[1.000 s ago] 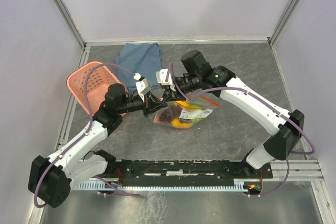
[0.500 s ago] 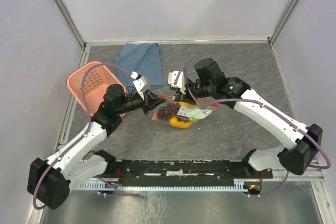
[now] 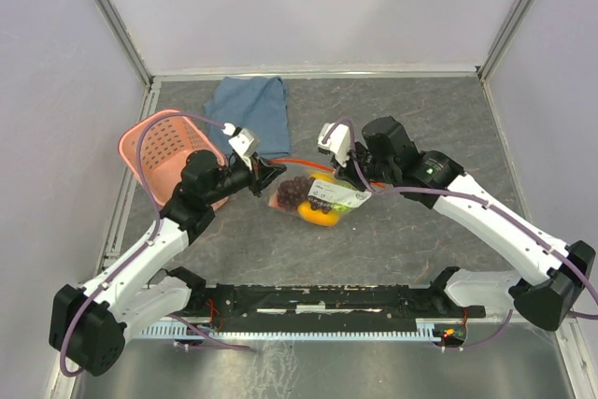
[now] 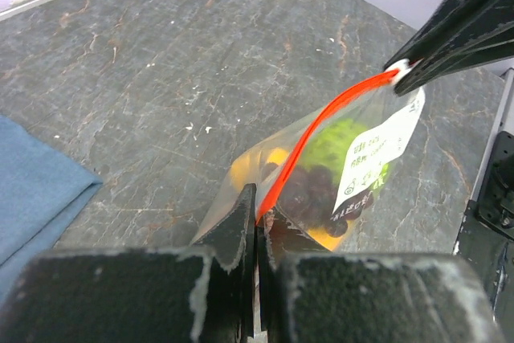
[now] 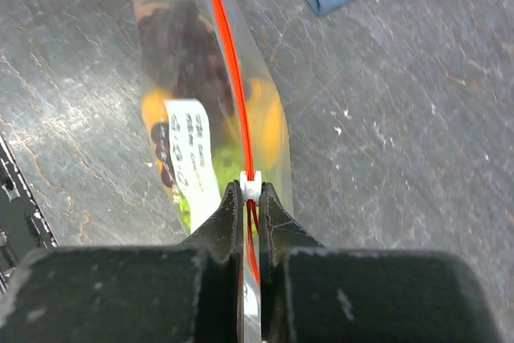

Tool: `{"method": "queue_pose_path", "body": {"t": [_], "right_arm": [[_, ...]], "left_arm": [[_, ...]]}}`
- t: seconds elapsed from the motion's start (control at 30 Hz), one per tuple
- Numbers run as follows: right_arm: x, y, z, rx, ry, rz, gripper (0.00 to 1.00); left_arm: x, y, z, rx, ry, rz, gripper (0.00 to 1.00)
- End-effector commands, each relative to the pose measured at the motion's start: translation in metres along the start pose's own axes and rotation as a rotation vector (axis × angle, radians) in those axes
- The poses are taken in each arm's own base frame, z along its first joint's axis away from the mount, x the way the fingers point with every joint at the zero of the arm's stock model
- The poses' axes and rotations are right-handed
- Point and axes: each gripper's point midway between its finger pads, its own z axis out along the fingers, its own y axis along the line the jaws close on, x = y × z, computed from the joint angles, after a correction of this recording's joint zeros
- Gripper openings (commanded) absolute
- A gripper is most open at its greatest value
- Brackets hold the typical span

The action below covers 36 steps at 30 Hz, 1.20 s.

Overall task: Place the food in the zip-top bag and seal the zipper
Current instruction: Zip the zipper food storage bag at the center of the board, then place the zipper food storage bag at the center of the board.

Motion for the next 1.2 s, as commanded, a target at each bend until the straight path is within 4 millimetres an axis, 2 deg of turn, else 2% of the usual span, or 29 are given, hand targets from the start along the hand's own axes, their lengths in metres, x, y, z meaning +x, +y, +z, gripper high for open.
{"method": "queue_pose_path", "body": {"t": [0.0, 0.3, 0.57, 0.7, 0.83, 0.93, 1.17], "right_arm": [[0.017, -0.024, -0.03, 0.178, 0.057, 0.076, 0.02], [0.038, -0.044, -0.06, 0.331, 0.095, 0.167, 0.02], [0.062, -0.049, -0.076, 0.392, 0.15, 0.283, 0.02], [0.072, -0.047, -0.078, 0.401, 0.171, 0.327, 0.02], [0.074, -0.047, -0.074, 0.398, 0.16, 0.369, 0.02], [0.072, -0.055, -0.069, 0.428, 0.145, 0.414, 0.02], [0.081, -0.086, -0.05, 0.546, 0.144, 0.548, 0.01]], "left_arm": [[-0.025, 0.023, -0.005, -0.123, -0.095, -0.014, 0.03], [-0.019, 0.039, -0.006, -0.187, -0.086, -0.062, 0.03], [-0.008, 0.05, -0.002, -0.223, -0.021, -0.11, 0.03], [-0.003, 0.049, 0.003, -0.206, 0.004, -0.124, 0.03], [-0.002, 0.043, 0.013, -0.151, 0.021, -0.154, 0.03], [-0.005, 0.041, 0.021, -0.12, 0.026, -0.192, 0.11], [-0.014, 0.054, 0.029, -0.189, 0.014, -0.266, 0.48]]}}
